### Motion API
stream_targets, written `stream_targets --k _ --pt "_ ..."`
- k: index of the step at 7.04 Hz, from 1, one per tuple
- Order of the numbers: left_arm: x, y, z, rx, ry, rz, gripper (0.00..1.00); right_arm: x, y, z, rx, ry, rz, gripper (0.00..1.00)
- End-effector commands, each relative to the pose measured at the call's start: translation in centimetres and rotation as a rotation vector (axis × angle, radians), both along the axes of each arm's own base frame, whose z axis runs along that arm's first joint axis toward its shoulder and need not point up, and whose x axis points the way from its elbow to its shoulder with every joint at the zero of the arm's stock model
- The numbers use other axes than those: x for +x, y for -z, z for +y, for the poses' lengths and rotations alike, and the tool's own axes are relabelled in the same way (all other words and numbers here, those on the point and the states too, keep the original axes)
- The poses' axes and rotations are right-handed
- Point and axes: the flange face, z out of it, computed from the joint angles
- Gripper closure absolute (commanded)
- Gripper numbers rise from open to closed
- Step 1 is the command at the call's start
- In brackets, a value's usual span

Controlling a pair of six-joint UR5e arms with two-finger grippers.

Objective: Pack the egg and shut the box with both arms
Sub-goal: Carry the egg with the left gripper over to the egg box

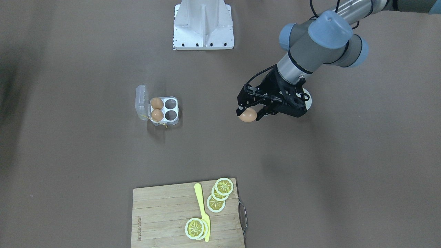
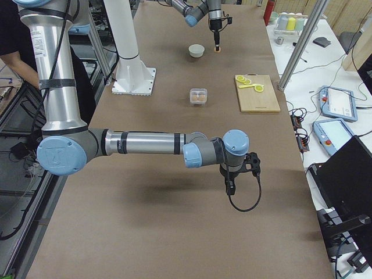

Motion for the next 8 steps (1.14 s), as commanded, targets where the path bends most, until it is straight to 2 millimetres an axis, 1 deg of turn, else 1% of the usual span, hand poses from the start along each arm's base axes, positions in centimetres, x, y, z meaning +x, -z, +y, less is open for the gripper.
stream_targets --k 1,2,3,4,5,6,7,8 --pt "3.1 2.4 -0.4 -0.019 0.037 0.062 0.43 0.2 -0.2 0.2 -0.004 -0.003 -0.001 0.00" --pt "6.0 3.3 1.5 -0.011 0.076 0.073 0.43 0.3 -0.3 0.2 -0.005 -0.005 0.000 0.00" --pt "7.6 4.2 2.5 -0.011 0.095 0.082 0.43 0.4 -0.2 0.2 -0.004 -0.007 0.000 0.00" --pt "8.2 4.6 2.7 -0.011 0.091 0.085 0.43 0.4 -0.3 0.2 -0.017 -0.007 0.000 0.00" --pt "9.1 5.3 3.6 -0.005 0.077 0.092 0.43 0.5 0.1 0.2 -0.023 -0.010 0.000 0.00" --pt "10.2 5.9 4.3 -0.009 0.113 0.100 0.43 0.8 0.1 0.3 -0.027 -0.014 -0.001 0.00" --pt "11.5 7.2 5.2 -0.016 0.155 0.117 0.43 0.9 0.1 0.2 -0.025 -0.016 0.000 0.00" --pt "12.6 8.2 5.1 -0.015 0.159 0.118 0.43 0.9 0.1 0.2 -0.025 -0.016 0.000 0.00"
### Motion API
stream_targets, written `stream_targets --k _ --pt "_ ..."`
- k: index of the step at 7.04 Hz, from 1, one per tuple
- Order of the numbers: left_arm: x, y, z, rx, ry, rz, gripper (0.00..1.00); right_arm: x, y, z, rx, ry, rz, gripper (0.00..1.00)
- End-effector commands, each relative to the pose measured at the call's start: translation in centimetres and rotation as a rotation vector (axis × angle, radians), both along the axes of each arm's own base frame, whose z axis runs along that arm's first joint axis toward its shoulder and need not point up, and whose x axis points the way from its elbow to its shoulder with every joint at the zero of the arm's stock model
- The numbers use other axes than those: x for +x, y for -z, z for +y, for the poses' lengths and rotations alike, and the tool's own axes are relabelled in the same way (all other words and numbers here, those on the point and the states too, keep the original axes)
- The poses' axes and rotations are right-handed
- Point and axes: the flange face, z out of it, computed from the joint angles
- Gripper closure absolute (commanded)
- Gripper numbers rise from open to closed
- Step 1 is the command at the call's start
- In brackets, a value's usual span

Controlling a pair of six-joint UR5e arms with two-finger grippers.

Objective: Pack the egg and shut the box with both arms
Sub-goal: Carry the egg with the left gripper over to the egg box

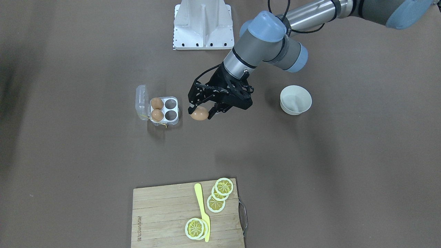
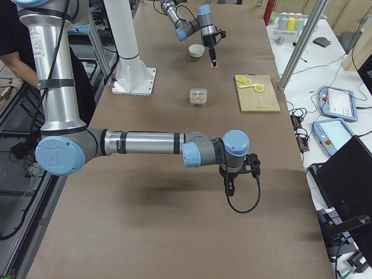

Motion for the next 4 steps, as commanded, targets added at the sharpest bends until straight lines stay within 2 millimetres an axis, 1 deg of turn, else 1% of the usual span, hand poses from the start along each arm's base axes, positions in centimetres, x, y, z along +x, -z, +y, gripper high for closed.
stream_targets --k 1,2,3,4 --pt "3.3 2.1 0.8 0.005 0.061 0.004 0.43 0.1 0.0 0.1 -0.003 -0.002 -0.001 0.00" --pt "4.6 2.4 1.1 0.015 0.090 0.006 0.43 0.2 -0.1 0.1 -0.005 -0.004 0.001 0.00" --pt "6.1 1.7 1.4 0.024 0.126 0.006 0.43 0.3 -0.1 0.1 -0.005 -0.005 -0.001 0.00" --pt "7.4 1.9 1.8 0.031 0.144 0.008 0.43 0.4 -0.1 0.2 -0.006 -0.007 -0.001 0.00"
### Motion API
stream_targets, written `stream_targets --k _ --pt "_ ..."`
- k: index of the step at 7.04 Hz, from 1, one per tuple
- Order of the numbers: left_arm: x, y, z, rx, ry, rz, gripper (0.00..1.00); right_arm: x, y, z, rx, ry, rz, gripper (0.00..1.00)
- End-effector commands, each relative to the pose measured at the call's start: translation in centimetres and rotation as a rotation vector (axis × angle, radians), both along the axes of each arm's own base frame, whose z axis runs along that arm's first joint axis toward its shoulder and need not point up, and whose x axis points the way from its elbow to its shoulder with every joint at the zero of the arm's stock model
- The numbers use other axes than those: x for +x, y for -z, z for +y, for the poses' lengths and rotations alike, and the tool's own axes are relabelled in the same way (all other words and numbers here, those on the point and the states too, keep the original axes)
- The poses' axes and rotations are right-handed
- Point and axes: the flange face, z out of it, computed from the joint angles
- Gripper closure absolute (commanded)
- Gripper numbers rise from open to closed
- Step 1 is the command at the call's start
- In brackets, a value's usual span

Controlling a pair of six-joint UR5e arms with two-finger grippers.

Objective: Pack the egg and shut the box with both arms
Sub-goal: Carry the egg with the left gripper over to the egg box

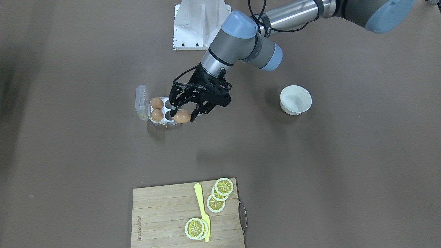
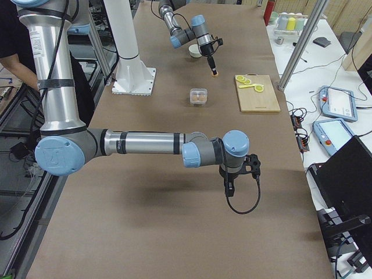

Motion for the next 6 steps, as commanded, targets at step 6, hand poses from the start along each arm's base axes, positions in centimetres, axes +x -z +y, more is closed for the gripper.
stream_targets --k 6 --pt "5.5 -0.3 3.3 0.006 -0.036 -0.023 0.44 0.4 0.1 -0.1 -0.012 -0.008 0.000 0.00"
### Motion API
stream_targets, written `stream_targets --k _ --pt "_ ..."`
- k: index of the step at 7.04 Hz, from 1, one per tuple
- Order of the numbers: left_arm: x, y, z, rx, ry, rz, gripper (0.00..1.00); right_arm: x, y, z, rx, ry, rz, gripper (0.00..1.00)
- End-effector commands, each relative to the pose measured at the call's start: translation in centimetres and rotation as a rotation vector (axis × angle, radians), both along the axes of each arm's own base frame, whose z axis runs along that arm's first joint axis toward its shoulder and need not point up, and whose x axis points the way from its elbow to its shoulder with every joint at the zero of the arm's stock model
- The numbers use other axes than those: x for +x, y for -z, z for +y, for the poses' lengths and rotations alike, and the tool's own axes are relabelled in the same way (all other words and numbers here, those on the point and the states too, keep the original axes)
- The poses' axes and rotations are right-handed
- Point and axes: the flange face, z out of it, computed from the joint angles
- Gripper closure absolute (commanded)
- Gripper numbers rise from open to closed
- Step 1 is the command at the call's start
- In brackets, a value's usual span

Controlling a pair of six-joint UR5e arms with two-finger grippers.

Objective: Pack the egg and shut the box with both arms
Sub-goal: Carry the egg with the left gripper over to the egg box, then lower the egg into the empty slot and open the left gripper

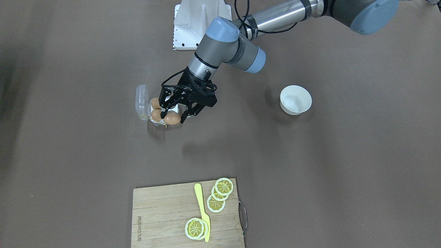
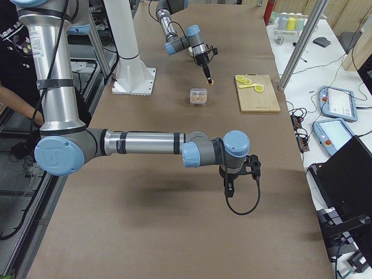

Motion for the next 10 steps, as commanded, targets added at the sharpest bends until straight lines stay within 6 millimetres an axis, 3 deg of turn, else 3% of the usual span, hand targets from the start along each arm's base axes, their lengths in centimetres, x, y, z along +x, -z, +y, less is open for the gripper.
stream_targets --k 1,6,7,9,10 --pt "0.8 -0.4 1.0 -0.001 -0.020 -0.007 0.44 0.0 0.0 0.0 0.000 0.000 0.000 0.00" --pt "1.3 -0.2 1.9 0.022 -0.047 -0.014 0.43 -0.1 0.1 -0.1 0.001 0.001 0.000 0.00" --pt "1.5 -0.3 2.3 0.023 -0.052 -0.016 0.33 -0.1 0.1 -0.1 0.001 0.001 0.000 0.00" --pt "2.2 -0.4 3.4 0.024 -0.066 -0.016 0.29 -0.1 0.2 -0.1 0.005 0.001 0.000 0.00" --pt "2.3 -0.5 3.5 0.023 -0.068 -0.017 0.22 0.0 0.3 -0.1 0.005 0.000 0.000 0.00"
